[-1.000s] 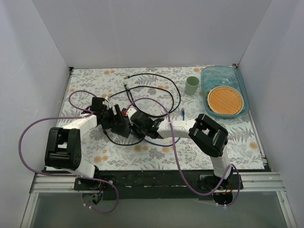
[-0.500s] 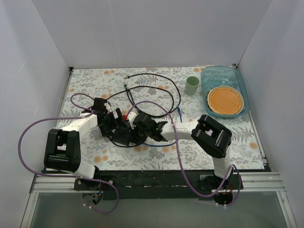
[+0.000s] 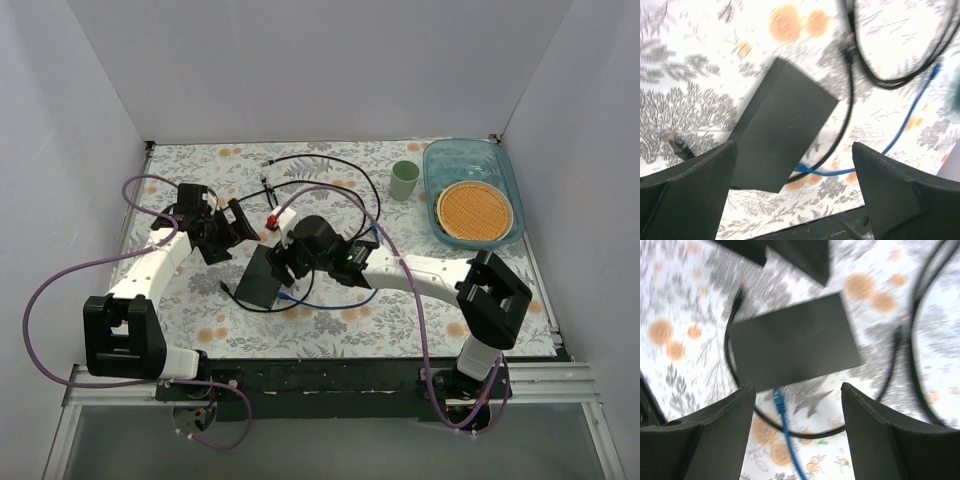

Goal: Insert the plug into the switch port

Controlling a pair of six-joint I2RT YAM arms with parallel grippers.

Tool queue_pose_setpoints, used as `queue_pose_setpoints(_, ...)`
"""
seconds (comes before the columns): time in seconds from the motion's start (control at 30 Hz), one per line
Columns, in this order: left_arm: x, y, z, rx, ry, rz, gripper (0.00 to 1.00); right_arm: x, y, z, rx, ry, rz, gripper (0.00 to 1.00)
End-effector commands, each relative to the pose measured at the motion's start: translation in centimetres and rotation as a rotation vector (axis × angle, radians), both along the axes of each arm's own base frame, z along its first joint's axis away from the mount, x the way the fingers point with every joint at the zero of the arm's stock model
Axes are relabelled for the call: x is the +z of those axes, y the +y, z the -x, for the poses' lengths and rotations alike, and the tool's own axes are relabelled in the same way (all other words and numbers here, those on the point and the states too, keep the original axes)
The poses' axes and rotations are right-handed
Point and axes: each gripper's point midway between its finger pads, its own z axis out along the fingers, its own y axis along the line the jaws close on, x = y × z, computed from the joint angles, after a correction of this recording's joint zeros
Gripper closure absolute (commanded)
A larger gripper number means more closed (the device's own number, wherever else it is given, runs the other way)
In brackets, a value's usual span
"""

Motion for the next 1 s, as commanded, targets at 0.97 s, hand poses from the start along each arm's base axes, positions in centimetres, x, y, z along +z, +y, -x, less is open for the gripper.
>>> queue_pose_setpoints(0.97,7.6,-0.3,-3.5,-0.042,-0.278,0.014,0.02,3.2,-3.7,-13.6,-0.281,0.061,-0.018,0.37)
